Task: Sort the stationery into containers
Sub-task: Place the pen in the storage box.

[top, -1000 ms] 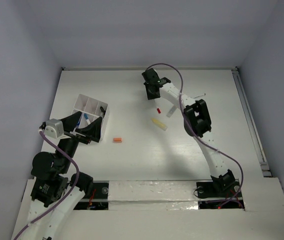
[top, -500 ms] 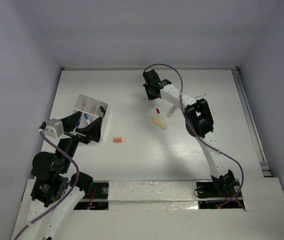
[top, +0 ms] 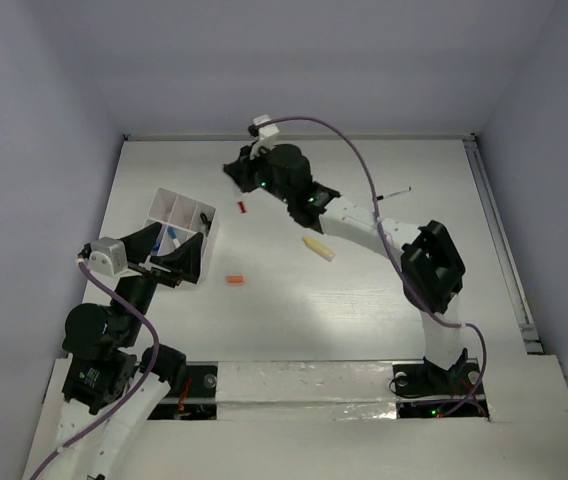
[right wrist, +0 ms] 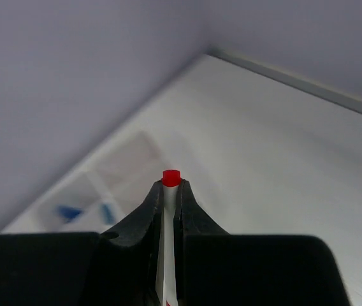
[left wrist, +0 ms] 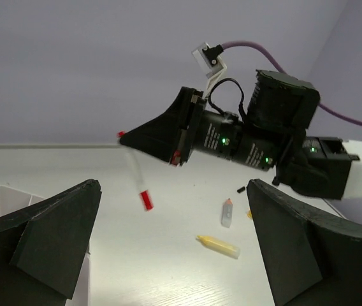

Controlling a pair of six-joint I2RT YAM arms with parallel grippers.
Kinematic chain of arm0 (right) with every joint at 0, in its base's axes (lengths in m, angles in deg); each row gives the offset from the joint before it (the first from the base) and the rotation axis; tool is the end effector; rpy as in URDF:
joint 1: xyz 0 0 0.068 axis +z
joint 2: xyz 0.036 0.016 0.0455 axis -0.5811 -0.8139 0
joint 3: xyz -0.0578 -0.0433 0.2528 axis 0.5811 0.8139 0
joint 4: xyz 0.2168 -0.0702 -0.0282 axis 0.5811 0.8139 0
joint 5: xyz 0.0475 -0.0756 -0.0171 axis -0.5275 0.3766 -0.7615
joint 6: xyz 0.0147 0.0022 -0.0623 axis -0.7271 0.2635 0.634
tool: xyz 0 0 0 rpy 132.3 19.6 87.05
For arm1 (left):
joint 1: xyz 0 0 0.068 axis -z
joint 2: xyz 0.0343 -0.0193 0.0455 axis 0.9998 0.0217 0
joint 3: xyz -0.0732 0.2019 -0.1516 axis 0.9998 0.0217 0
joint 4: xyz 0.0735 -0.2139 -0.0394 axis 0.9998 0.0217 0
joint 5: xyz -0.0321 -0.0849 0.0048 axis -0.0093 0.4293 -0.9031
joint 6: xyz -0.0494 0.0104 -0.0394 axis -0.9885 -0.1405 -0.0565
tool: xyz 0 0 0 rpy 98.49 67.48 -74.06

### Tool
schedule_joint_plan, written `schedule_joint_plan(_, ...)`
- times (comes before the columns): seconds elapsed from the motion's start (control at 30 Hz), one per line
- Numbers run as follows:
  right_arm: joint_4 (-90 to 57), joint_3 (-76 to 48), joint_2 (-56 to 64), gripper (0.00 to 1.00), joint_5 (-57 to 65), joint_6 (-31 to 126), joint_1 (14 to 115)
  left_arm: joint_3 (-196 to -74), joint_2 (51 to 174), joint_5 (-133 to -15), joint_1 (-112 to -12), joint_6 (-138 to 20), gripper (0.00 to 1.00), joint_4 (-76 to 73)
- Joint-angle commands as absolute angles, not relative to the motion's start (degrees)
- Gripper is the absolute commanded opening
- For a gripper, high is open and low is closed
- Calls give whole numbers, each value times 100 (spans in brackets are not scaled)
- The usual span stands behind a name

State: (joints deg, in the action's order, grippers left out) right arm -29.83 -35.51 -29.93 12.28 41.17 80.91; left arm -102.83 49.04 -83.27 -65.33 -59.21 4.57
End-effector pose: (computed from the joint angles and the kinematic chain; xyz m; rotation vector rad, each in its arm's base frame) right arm 0.3297 0.3339 0.3258 -0.4736 1.6491 0.7643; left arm 0.0410 -0.0170 0.3681 0.1068 1.1667 -0.5337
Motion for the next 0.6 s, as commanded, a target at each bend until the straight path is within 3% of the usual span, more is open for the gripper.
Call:
schedule_joint_plan(0.0, -4866, -3490, -3341, 0, 445, 3300, 8614, -10322, 4918, -8270, -6617, -5966, 99, 198)
schedule_joint_plan(0.23, -5956, -4509, -4361, 0, 621, 2903, 9291, -10314, 4962, -8094, -6669, -5948, 99, 172)
schedule_joint_plan(0.57, -5693, -5661, -5565, 0, 1410, 3237, 9529, -10305, 4953, -8076, -6669, -5948, 99, 146)
